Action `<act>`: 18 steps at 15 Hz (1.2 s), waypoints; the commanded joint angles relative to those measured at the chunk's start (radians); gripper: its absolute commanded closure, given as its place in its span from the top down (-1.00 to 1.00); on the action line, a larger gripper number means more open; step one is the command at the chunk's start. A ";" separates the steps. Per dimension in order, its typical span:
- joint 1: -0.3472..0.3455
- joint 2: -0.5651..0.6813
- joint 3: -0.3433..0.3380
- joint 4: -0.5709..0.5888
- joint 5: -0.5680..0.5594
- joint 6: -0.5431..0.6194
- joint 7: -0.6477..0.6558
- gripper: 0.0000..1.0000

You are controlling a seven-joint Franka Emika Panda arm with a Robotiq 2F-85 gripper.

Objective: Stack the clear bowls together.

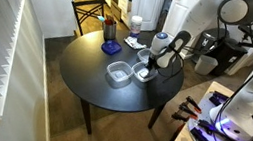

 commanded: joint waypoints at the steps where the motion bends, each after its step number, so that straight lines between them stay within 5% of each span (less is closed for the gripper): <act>1: 0.012 -0.058 -0.012 -0.050 0.030 0.002 -0.056 -0.92; 11: -0.103 -0.199 0.037 -0.065 0.039 -0.065 -0.159 -0.92; 18: -0.106 -0.206 -0.040 -0.007 0.007 -0.088 -0.106 -0.92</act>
